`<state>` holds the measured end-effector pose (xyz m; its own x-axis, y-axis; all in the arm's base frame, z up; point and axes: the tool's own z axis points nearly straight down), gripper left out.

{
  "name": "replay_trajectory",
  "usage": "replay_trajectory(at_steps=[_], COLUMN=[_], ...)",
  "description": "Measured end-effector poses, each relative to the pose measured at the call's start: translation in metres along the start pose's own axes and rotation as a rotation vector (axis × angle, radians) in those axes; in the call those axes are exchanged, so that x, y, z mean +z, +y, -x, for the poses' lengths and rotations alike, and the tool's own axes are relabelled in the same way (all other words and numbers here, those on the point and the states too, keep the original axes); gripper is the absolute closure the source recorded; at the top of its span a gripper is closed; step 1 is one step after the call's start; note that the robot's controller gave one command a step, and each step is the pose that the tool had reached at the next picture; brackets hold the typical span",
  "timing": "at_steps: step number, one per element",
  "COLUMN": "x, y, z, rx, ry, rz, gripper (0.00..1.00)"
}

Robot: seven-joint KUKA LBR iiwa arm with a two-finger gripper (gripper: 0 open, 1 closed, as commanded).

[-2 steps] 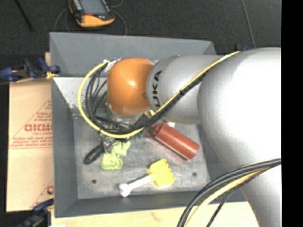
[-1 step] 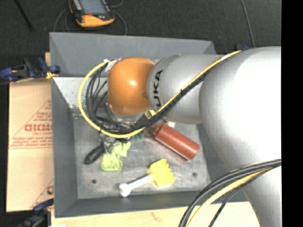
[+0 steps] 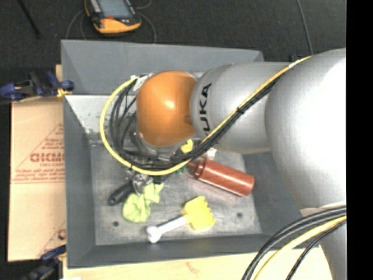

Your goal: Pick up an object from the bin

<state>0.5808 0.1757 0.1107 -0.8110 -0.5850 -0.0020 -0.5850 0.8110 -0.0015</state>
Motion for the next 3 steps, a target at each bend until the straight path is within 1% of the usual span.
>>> replay_trajectory(at_steps=[1, 2, 3], x=[-0.010, -0.073, -0.073], y=[-0.001, 0.004, 0.004], z=[-0.001, -0.003, -0.003], rx=[-0.064, -0.045, -0.045], ry=[0.001, -0.003, -0.002], rz=[0.002, 0.001, 0.002], gripper=[1.00, 0.00, 0.00])
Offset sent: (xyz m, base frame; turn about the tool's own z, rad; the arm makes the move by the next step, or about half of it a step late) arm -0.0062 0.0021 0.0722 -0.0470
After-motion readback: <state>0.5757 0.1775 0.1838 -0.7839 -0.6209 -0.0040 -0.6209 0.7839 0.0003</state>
